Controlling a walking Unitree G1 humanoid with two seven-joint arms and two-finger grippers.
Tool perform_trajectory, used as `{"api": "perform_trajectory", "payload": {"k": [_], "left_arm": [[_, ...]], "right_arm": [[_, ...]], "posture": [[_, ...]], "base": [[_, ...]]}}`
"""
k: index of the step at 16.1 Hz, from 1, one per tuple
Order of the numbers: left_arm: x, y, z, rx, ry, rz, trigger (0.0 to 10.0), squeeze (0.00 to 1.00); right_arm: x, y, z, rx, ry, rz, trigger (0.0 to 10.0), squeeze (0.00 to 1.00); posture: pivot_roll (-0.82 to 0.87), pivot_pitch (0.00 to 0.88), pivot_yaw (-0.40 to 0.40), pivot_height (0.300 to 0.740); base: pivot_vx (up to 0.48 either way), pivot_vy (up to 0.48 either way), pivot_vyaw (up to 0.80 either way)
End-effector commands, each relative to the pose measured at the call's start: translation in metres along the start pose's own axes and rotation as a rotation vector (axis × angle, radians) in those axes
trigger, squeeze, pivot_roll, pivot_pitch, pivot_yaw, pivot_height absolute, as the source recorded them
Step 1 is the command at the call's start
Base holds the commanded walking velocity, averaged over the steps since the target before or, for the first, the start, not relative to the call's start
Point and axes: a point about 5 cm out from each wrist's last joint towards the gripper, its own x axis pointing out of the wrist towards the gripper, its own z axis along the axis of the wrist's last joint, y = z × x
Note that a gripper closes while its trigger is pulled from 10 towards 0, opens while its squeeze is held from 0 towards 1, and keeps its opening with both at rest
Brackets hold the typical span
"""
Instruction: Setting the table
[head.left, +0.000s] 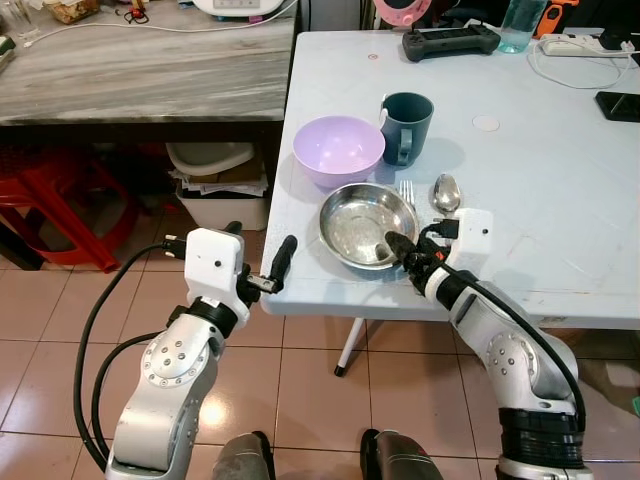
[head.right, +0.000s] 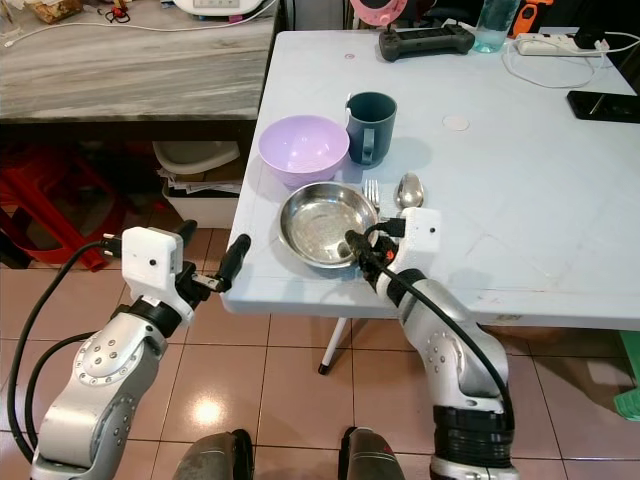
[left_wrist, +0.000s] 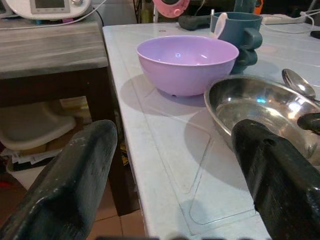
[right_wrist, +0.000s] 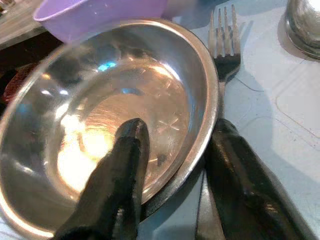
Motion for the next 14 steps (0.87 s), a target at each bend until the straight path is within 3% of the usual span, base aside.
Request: {"api": "perform_trajectory", "payload": {"k": [1,9,14], "left_arm": [[-0.002,0.0,0.002,0.013,0.002,-0.005,10.0,0.0],[-0.002,-0.002,0.002,0.012,-0.001,-0.014,10.0,0.0],[-0.002,0.001,0.003,0.012,-0.006,0.007,10.0,0.0]], "right_arm": [[-0.001,-0.008,-0.017,0.018,0.1,-0.051,0.0,0.0],[-0.005,-0.029,-0.024,0.054,0.169,-0.221,0.0,0.0],[-0.005,-0.027,-0.008,0.059,0.088,-0.232,0.0,0.0]], "posture": [[0.01,0.141,0.059,0.74],[0.01,0.146,0.057,0.74],[0.01,0.134,0.059,0.74]], "base": [[0.0,0.0,0.0],[0.0,0.0,0.0],[0.0,0.0,0.0]]}}
